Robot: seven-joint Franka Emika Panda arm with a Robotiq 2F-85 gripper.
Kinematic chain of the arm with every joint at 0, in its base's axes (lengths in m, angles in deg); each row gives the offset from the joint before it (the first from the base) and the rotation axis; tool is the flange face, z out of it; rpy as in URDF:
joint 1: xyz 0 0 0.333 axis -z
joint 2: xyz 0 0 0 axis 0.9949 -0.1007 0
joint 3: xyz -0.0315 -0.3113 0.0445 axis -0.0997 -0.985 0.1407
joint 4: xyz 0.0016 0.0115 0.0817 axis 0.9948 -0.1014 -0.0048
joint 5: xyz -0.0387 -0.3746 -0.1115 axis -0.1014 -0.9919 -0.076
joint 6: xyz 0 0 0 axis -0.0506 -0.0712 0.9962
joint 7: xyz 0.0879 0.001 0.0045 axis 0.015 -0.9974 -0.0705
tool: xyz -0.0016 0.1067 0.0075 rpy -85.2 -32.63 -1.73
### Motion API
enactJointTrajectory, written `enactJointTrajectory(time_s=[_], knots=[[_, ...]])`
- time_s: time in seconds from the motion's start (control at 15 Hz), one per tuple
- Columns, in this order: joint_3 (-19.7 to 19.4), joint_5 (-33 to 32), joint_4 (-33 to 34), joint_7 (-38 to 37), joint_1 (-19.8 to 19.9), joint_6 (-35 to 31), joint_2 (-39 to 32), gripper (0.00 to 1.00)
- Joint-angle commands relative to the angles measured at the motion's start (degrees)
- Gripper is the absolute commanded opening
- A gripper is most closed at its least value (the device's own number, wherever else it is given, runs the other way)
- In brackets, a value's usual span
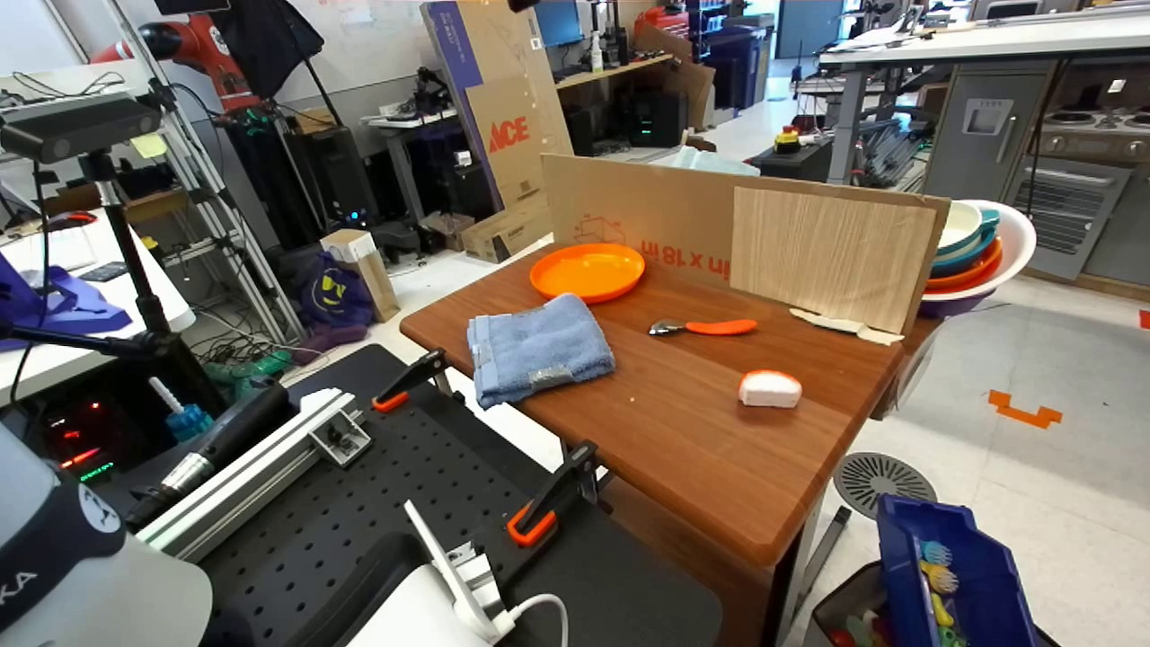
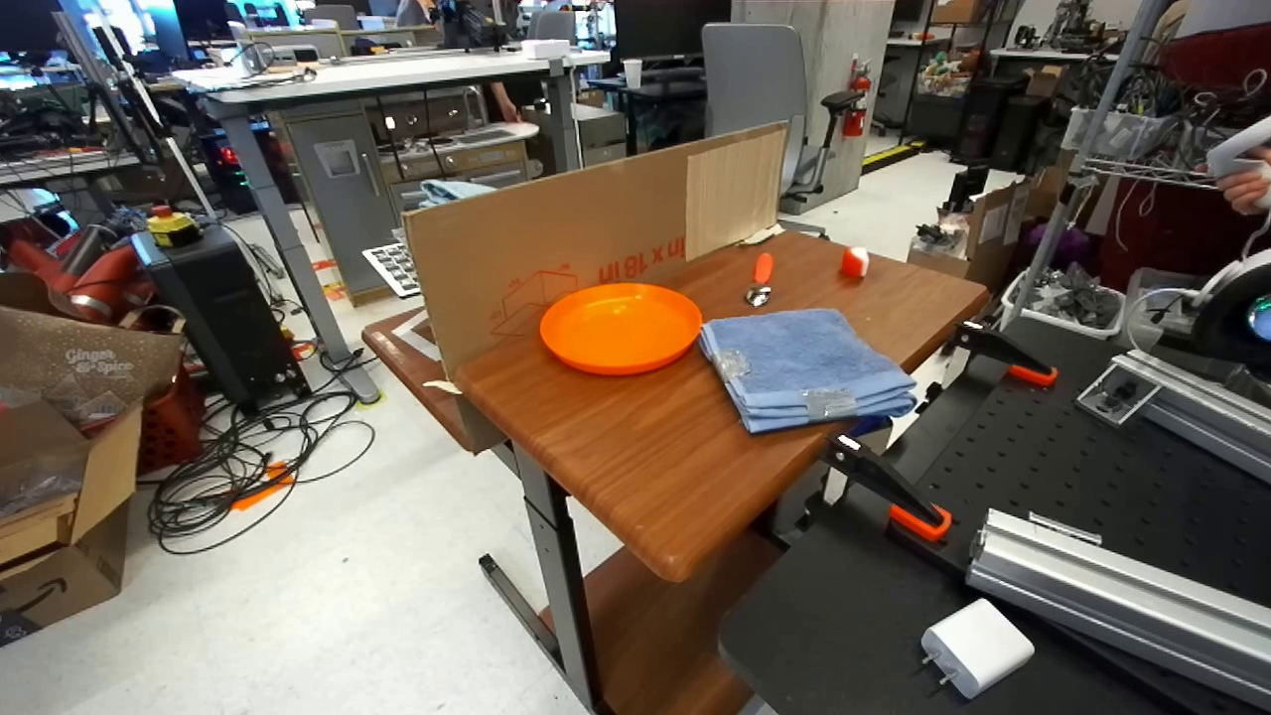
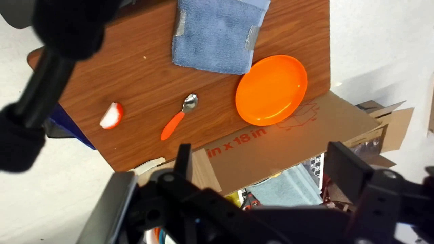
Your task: Move the plush toy from right to left.
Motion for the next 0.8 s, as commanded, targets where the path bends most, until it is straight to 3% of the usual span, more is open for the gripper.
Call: enactJointTrajectory(time_s=[0.0,0.73], knots=[[-2.15,3.13,3.00,1.07,1.61,-2.08,-6.24,1.00],[-5.09,7.28,12.91,-0.51,6.42,-8.22,-28.19,1.00]])
